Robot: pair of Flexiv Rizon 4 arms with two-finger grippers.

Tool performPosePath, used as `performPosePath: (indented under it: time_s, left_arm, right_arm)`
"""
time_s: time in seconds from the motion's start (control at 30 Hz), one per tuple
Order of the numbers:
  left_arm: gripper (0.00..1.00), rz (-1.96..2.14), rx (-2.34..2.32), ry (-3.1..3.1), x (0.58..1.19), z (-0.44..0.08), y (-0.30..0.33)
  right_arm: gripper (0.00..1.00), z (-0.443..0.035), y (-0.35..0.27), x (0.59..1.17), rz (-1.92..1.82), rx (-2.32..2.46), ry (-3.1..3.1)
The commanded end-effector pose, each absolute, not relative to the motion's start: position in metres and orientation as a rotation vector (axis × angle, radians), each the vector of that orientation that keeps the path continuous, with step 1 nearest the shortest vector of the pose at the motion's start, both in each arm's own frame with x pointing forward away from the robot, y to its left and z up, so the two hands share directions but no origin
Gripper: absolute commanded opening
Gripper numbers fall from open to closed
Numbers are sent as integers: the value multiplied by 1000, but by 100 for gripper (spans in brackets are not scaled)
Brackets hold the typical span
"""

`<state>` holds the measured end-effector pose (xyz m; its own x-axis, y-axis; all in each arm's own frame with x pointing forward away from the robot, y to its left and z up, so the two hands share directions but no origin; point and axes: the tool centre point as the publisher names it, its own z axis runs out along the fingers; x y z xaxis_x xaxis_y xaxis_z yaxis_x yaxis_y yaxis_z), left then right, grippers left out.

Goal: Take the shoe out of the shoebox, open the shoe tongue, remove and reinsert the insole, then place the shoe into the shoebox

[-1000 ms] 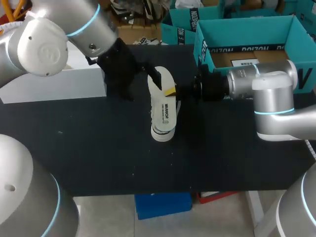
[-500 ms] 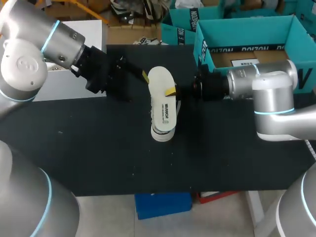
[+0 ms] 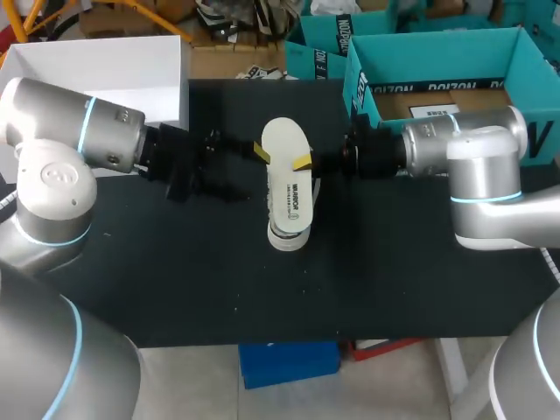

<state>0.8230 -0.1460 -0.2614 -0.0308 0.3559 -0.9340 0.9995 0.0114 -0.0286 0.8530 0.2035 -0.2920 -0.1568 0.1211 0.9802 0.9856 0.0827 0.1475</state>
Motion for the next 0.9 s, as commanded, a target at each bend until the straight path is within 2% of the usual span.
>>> performPosePath:
  time_s: [0.03,0.47,0.9]
  left_arm:
    - [100,-1016,1411,1503,818,-264,-146]
    - [100,-1016,1411,1503,818,-264,-146]
    - [100,-1042,1193,1393,828,-276,-140]
  right_arm:
    - [0,-293,204,853,-1203,-1172,-1451]
    - [0,-293,204,853,-1203,-1172,-1451]
    - [0,-293,204,853,-1203,-1172,-1451]
